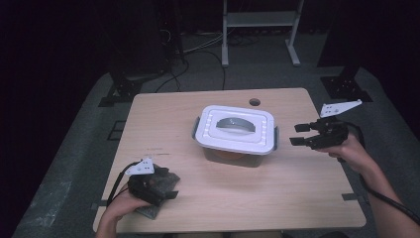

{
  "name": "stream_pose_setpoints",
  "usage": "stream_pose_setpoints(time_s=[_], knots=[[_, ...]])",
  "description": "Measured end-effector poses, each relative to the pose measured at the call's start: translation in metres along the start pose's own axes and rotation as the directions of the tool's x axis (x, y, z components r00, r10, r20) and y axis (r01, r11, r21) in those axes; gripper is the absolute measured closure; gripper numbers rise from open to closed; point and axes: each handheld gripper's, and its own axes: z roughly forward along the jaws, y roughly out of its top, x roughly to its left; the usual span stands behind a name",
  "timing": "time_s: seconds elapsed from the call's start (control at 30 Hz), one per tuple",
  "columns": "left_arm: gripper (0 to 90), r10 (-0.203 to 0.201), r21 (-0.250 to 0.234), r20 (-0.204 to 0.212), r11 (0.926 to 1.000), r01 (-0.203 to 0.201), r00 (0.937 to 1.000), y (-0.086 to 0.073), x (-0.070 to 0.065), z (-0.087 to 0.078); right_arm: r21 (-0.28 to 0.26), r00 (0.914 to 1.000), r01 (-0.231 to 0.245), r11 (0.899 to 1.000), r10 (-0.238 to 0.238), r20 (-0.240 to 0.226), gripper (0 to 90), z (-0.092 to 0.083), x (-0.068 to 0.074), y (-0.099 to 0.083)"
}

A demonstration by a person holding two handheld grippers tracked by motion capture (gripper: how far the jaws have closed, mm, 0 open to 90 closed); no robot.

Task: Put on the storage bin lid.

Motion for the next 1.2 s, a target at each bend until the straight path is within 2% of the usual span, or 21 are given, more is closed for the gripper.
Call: stream_pose_setpoints(time_s=[0.53,1.2], knots=[[2.4,0.001,0.005,0.001,1.0000,-0.001,1.0000,0.000,0.000,0.001,0.003,0.9982,-0.059,0.998,0.059,-0.010,32.2,0.000,-0.001,-0.038],[2.4,0.006,0.004,0.005,1.0000,-0.006,1.0000,0.001,-0.002,0.002,0.003,0.9951,-0.098,0.995,0.098,-0.012,31.0,-0.002,0.003,-0.062]])
